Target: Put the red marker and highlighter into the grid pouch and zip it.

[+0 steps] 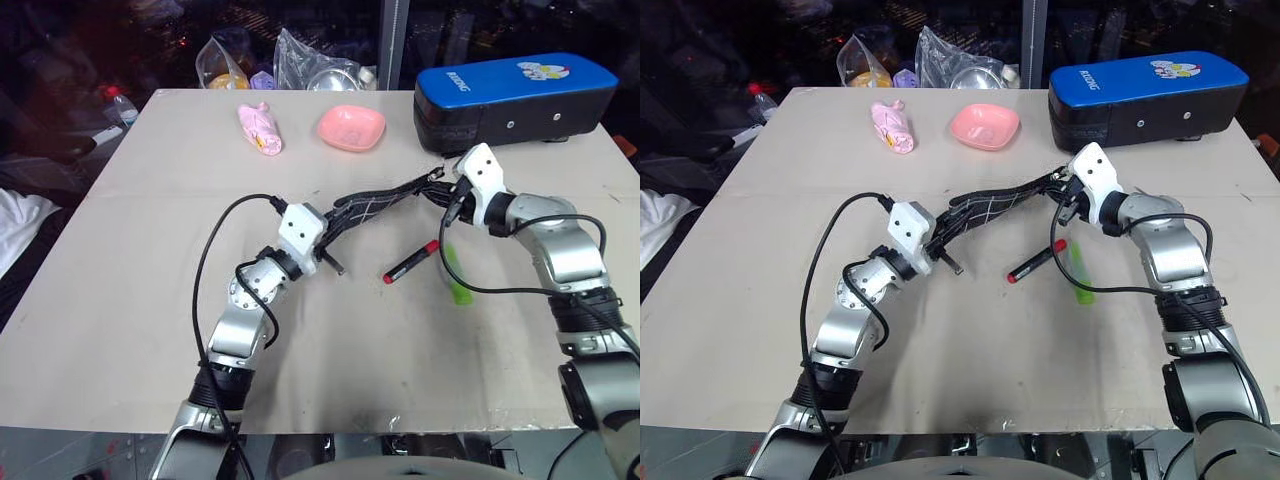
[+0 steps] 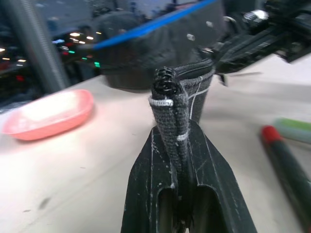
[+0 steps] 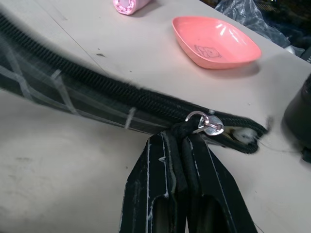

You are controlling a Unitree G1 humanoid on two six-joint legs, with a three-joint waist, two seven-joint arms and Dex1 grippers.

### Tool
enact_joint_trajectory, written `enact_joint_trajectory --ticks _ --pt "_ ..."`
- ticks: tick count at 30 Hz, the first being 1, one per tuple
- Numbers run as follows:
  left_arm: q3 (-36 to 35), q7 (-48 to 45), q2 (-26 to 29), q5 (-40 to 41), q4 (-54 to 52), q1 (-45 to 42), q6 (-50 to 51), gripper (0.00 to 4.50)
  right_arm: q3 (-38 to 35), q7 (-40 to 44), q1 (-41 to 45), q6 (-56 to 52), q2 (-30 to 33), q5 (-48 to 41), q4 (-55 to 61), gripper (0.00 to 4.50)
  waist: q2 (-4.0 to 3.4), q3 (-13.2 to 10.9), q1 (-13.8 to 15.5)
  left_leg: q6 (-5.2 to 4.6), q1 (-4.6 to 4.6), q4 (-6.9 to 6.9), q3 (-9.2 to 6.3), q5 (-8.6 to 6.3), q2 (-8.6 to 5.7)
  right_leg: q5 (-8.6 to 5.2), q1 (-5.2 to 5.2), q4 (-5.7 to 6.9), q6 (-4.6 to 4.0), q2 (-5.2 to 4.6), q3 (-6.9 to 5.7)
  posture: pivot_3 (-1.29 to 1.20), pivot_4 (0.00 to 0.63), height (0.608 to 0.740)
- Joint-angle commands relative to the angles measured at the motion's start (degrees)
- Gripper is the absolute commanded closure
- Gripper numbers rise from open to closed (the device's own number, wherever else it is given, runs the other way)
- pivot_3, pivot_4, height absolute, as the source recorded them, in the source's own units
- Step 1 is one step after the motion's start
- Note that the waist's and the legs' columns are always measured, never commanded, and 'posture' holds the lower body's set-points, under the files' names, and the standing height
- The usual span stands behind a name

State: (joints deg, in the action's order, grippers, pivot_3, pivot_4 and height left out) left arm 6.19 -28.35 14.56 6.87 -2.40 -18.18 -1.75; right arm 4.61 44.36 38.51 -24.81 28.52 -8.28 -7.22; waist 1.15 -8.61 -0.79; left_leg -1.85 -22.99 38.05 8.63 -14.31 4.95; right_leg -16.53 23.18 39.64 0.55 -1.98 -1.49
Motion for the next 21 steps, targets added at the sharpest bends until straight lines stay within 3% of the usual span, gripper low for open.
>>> enact_joint_trajectory --ticks 1,21 --pt "-1.3 1.9 -0.5 -0.7 -0.1 -1.4 -1.5 4.5 0.2 -0.1 0.9 -0.2 -0.5 -0.5 3.4 4.46 0.0 0.0 0.0 0.0 0.0 0.0 0.0 0.0 0.0 0.0 0.0 0.0 0.0 0.0 0.0 0.0 0.15 0.74" --pt "1.2 1.1 -0.8 -2.6 0.2 -0.2 -3.5 4.5 4.5 3.0 3.5 -1.0 -2.2 0.1 5.8 4.46 0.0 0.0 0.0 0.0 0.0 -0.05 0.0 0.0 0.0 0.0 0.0 -0.06 0.0 0.0 -0.02 0.0 0.15 0.74"
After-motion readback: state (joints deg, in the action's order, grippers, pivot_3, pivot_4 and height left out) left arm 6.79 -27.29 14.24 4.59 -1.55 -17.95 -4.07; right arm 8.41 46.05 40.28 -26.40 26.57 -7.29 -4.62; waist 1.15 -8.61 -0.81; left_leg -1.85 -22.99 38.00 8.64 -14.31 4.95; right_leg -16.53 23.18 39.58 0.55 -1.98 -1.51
